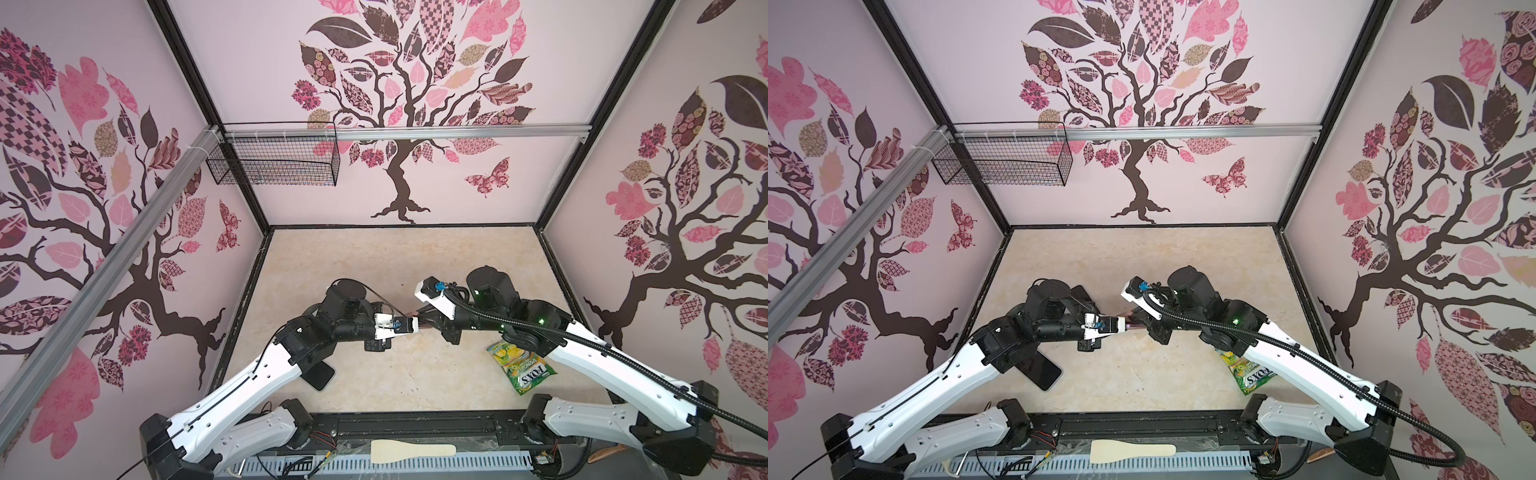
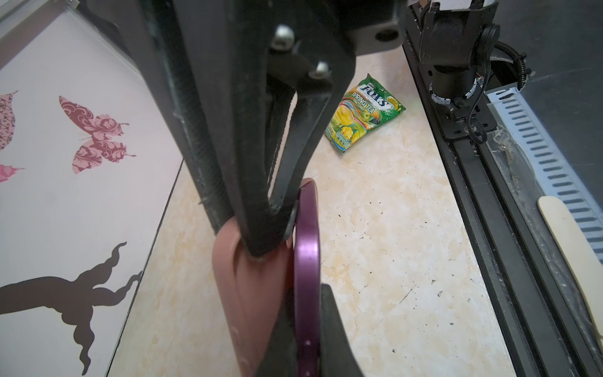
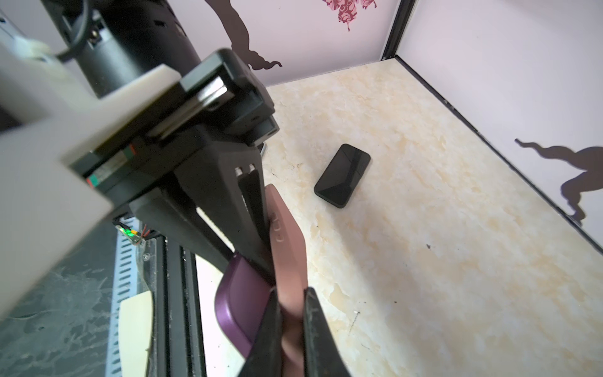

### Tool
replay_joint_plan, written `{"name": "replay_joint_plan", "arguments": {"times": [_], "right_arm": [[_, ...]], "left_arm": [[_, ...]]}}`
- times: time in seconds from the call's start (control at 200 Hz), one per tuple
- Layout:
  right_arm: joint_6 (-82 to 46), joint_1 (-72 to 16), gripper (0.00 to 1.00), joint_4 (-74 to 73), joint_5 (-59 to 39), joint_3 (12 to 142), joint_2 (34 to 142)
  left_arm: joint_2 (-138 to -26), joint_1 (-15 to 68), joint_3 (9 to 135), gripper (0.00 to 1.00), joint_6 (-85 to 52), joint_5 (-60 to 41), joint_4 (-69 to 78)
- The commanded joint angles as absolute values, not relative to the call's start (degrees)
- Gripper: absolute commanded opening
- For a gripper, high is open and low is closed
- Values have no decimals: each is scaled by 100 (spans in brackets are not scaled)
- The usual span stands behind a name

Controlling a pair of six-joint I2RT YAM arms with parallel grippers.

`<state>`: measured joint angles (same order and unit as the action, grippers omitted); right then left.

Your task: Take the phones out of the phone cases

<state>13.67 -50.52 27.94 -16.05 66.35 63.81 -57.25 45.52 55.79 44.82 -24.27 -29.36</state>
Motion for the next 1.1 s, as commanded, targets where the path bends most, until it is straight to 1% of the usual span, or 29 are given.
{"name": "replay_joint_plan", "arguments": {"times": [0.0,0.14,0.17,0.38,0.46,0.56,0.82,1.095], "right_arm": [[1298,-5037,5,3011,-1567,6500,6404],[1327,-5036,3,2609,-1882,6184,6144],[1170,-5036,0,2443,-1809,6089,6103],[673,-5036,0,2388,-1443,6099,6244],[572,-5028,0,2366,-1538,6130,6309],[127,-4932,0,2102,-1249,6019,6327],[-593,-4237,0,1986,-1977,6020,6413],[-1114,-4062,0,2030,-1204,5936,6356]], "left_arm": [[-5450,4579,5655,0,4492,-2700,-2206],[-5430,4582,5565,0,4448,-2696,-2138],[-5434,4577,5548,0,4439,-2704,-2130],[-5401,4573,5490,0,4377,-2757,-2101],[-5396,4576,5474,0,4373,-2792,-2126],[-5371,4579,5472,0,4408,-2899,-2231],[-5331,4581,5469,0,4439,-3169,-2415],[-5319,4581,5385,0,4308,-3387,-2368]]}}
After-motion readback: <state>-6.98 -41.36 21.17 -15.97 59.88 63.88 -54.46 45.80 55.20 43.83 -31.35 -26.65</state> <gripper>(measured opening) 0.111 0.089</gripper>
